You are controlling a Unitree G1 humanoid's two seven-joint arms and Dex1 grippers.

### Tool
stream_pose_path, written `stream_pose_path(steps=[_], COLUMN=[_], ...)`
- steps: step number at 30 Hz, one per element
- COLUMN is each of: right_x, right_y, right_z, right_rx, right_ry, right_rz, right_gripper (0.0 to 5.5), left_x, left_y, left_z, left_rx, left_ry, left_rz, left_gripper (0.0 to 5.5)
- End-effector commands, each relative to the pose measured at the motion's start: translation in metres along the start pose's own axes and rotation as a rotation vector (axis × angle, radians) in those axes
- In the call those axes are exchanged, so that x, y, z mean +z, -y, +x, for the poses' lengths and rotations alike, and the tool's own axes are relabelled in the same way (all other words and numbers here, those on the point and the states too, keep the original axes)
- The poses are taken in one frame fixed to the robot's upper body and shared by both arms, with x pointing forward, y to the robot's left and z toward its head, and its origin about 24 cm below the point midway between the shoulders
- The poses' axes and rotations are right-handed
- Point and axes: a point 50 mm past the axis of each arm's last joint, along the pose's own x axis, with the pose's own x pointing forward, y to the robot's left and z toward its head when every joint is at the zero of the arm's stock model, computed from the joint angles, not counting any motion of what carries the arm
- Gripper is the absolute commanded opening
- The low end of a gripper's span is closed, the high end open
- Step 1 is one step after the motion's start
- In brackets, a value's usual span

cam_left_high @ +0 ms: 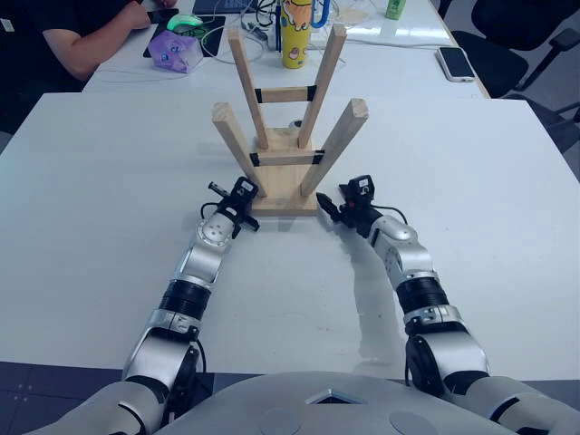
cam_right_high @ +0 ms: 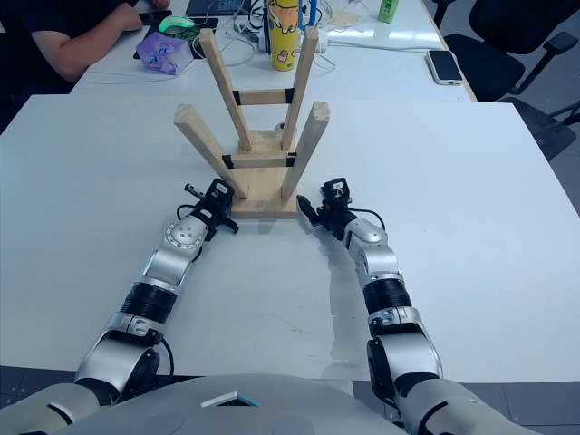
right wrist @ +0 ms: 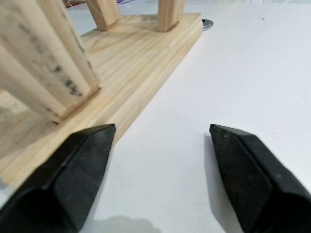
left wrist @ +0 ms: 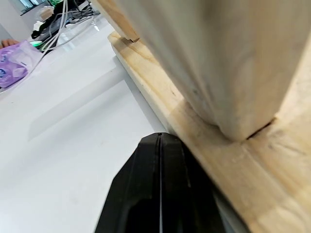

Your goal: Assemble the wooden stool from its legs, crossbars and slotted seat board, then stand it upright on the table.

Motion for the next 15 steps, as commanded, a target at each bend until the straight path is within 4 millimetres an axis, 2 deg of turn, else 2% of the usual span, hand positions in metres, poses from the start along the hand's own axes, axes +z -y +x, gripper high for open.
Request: stream_pose_path(steps=[1, 5, 9, 12, 15], right_x=[-0.006, -0.001, 0.008, 0.009, 0.016], right_y=[-0.017, -0.006, 0.007, 0.013, 0.019], right_z=[0.007, 0.003, -0.006, -0.018, -0.039], right_rx=[0.075, -0.032, -0.158, -0.218, -0.289], right_ry=[-0.044, 0.009, 0.071, 0.094, 0.162], right_rz=[0.006, -0.060, -0.154, -0.211, -0.195], right_gripper=[3.61, 3.61, 3.39, 2.85, 2.33], left_x=[0.009, 0.009, 0.003, -0.001, 0.004], left_y=[0.017, 0.005, -0.013, -0.018, -0.024], left_z=[0.007, 0.005, -0.012, -0.032, -0.062], left_rx=[-0.074, 0.018, 0.180, 0.294, 0.432], left_ry=[0.019, 0.040, 0.085, 0.115, 0.198], left_rz=[-0.021, -0.026, -0.024, -0.041, -0.059], left_gripper=[0.00, 0.00, 0.00, 0.00, 0.00])
